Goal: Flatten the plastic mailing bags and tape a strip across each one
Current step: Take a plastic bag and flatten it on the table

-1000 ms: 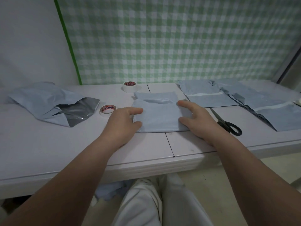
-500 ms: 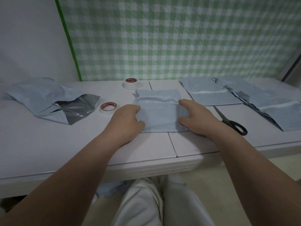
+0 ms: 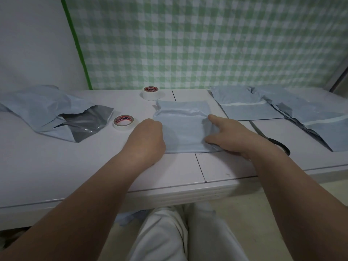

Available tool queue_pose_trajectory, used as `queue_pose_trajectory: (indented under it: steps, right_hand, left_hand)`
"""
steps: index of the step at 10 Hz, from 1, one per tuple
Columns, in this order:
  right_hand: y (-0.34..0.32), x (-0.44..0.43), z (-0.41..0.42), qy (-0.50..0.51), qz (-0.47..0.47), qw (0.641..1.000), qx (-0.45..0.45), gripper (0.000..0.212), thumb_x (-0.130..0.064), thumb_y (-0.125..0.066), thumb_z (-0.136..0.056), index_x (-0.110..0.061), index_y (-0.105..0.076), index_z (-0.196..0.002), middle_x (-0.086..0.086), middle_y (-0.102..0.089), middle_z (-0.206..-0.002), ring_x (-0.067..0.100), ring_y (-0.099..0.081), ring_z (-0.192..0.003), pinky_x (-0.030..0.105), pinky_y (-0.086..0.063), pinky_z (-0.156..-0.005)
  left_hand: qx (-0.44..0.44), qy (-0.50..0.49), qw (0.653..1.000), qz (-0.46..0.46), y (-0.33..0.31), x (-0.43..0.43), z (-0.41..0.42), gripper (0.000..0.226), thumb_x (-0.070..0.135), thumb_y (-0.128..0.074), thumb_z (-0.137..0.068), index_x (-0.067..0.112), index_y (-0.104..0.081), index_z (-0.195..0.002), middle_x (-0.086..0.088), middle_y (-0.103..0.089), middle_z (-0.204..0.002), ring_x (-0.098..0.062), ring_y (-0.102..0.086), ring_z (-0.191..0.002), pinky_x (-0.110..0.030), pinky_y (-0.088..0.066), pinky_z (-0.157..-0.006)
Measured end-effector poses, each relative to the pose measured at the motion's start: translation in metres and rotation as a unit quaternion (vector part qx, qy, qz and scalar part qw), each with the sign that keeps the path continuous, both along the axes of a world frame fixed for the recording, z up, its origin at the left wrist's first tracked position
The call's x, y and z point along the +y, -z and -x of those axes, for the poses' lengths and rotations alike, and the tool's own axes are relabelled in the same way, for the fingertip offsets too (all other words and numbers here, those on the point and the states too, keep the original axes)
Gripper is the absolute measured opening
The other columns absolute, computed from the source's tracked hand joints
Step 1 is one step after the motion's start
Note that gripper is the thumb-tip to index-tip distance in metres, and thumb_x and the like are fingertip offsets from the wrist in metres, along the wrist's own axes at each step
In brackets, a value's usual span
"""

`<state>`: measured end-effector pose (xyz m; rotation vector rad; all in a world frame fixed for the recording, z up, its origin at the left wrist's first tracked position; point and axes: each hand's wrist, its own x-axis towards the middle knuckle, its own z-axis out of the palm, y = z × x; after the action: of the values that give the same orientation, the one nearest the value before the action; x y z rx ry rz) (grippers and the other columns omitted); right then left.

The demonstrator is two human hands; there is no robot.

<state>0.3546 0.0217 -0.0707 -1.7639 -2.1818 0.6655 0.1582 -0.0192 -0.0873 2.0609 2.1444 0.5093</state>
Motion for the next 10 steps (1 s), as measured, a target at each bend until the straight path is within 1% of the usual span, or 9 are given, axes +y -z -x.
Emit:
queue_pose_trajectory:
  steps: [1,2,3,4,5,6,7,8,10]
  right_hand:
    - [0.001,0.000,0.002,0.002,-0.007,1.000,-0.026,0.071,-0.019,-0.061,-0.086,-0.020,-0.027,-0.148,0.011,-0.046,-0.139,0.027,-0.045,-0.125,0.034,-0.038,-0.098]
    - [0.002,0.001,0.002,-0.001,-0.016,0.999,-0.042,0.071,-0.021,-0.060,-0.086,-0.020,-0.026,-0.148,0.010,-0.046,-0.140,0.026,-0.043,-0.126,0.031,-0.037,-0.095]
    - [0.003,0.003,0.002,-0.008,-0.019,0.999,-0.042,0.073,-0.022,-0.060,-0.087,-0.021,-0.022,-0.150,0.009,-0.044,-0.142,0.025,-0.042,-0.128,0.030,-0.036,-0.095]
    - [0.005,0.003,0.001,-0.011,-0.022,0.999,-0.038,0.074,-0.023,-0.060,-0.087,-0.021,-0.021,-0.150,0.007,-0.039,-0.147,0.024,-0.039,-0.131,0.028,-0.034,-0.097]
    - [0.009,0.001,-0.001,-0.014,-0.039,0.999,-0.019,0.075,-0.025,-0.060,-0.087,-0.025,-0.020,-0.151,0.001,-0.033,-0.152,0.020,-0.035,-0.135,0.024,-0.030,-0.097]
    - [0.014,-0.004,-0.002,0.004,-0.074,0.997,0.027,0.068,-0.026,-0.061,-0.086,-0.032,-0.030,-0.147,-0.007,-0.034,-0.152,0.015,-0.034,-0.136,0.022,-0.028,-0.098]
    - [0.020,-0.007,-0.002,0.040,-0.118,0.990,0.063,0.056,-0.026,-0.064,-0.084,-0.029,-0.047,-0.138,-0.007,-0.044,-0.145,0.012,-0.037,-0.134,0.019,-0.026,-0.102]
    - [0.021,-0.006,-0.003,0.045,-0.116,0.991,0.053,0.054,-0.027,-0.064,-0.085,-0.026,-0.049,-0.137,-0.004,-0.046,-0.144,0.015,-0.038,-0.134,0.021,-0.026,-0.104]
    - [0.014,-0.002,-0.005,0.026,-0.079,0.996,0.031,0.059,-0.026,-0.064,-0.086,-0.025,-0.044,-0.141,-0.003,-0.041,-0.148,0.016,-0.035,-0.136,0.024,-0.026,-0.107]
  left_hand:
    - [0.101,-0.019,0.995,0.008,-0.003,-0.006,-0.007,0.022,0.003,-0.042,-0.086,0.011,-0.038,-0.066,-0.010,-0.049,-0.088,-0.027,-0.043,-0.083,-0.027,-0.029,-0.065]
    - [0.139,0.030,0.988,-0.058,0.001,-0.004,-0.011,0.026,0.008,-0.044,-0.085,0.009,-0.059,-0.107,-0.011,-0.045,-0.133,-0.032,-0.042,-0.114,-0.036,-0.035,-0.087]
    - [0.120,0.139,0.983,-0.027,0.010,-0.002,-0.020,0.042,0.020,-0.034,-0.097,0.011,-0.039,-0.138,-0.010,-0.024,-0.154,-0.029,-0.027,-0.136,-0.041,-0.027,-0.109]
    - [0.138,0.143,0.978,0.061,0.019,-0.005,-0.022,0.053,0.037,-0.018,-0.102,0.018,-0.012,-0.150,-0.003,-0.004,-0.159,-0.024,-0.008,-0.144,-0.043,-0.014,-0.116]
    - [0.146,0.124,0.978,0.086,0.021,-0.007,-0.022,0.056,0.044,-0.014,-0.101,0.025,-0.001,-0.152,-0.004,0.007,-0.160,-0.025,0.004,-0.146,-0.043,-0.005,-0.118]
    - [0.137,0.110,0.981,0.087,0.020,-0.009,-0.023,0.056,0.046,-0.012,-0.100,0.029,0.002,-0.152,-0.005,0.009,-0.160,-0.028,0.007,-0.146,-0.044,-0.002,-0.118]
    - [0.131,0.099,0.983,0.083,0.020,-0.011,-0.024,0.055,0.047,-0.012,-0.100,0.031,0.003,-0.151,-0.006,0.009,-0.160,-0.030,0.007,-0.146,-0.044,-0.001,-0.118]
    - [0.129,0.094,0.984,0.081,0.021,-0.011,-0.024,0.055,0.047,-0.011,-0.100,0.032,0.003,-0.151,-0.006,0.009,-0.160,-0.029,0.007,-0.146,-0.044,-0.001,-0.118]
    - [0.127,0.086,0.985,0.074,0.022,-0.012,-0.025,0.055,0.047,-0.012,-0.099,0.032,0.002,-0.151,-0.006,0.008,-0.160,-0.029,0.006,-0.146,-0.044,-0.002,-0.118]
